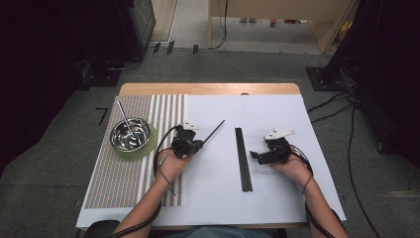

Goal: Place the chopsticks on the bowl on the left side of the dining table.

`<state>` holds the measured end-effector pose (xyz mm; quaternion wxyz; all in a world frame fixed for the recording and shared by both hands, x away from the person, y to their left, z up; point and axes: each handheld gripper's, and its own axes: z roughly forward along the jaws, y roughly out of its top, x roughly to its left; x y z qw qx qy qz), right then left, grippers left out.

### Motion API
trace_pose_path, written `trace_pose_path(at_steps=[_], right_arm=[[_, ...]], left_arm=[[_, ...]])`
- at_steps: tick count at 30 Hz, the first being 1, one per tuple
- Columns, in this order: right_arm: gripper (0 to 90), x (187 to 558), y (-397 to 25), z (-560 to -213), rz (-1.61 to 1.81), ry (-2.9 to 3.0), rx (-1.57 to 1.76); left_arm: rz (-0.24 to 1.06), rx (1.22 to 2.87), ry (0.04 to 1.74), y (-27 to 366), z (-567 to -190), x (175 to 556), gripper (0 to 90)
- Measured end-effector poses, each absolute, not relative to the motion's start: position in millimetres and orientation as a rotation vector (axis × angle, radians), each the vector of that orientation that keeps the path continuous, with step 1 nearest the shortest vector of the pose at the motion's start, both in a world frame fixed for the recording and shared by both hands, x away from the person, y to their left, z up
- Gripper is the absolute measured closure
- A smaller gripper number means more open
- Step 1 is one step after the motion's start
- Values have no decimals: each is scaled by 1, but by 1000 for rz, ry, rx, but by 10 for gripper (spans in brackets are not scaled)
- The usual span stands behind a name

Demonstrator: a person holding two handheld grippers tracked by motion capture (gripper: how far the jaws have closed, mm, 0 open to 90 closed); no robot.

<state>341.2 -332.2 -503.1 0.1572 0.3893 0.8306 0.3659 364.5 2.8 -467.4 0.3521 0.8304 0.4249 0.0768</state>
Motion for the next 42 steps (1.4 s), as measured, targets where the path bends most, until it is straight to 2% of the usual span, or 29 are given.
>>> trace_pose_path(at_steps=[12,42], right_arm=[[133,341,-332,-503,1047,2376,1117],[133,341,-332,-503,1047,2377,1117]], left_arm=[[175,2151,1100,18,-449,370,877],[148,2162,1088,44,-431,375,877]])
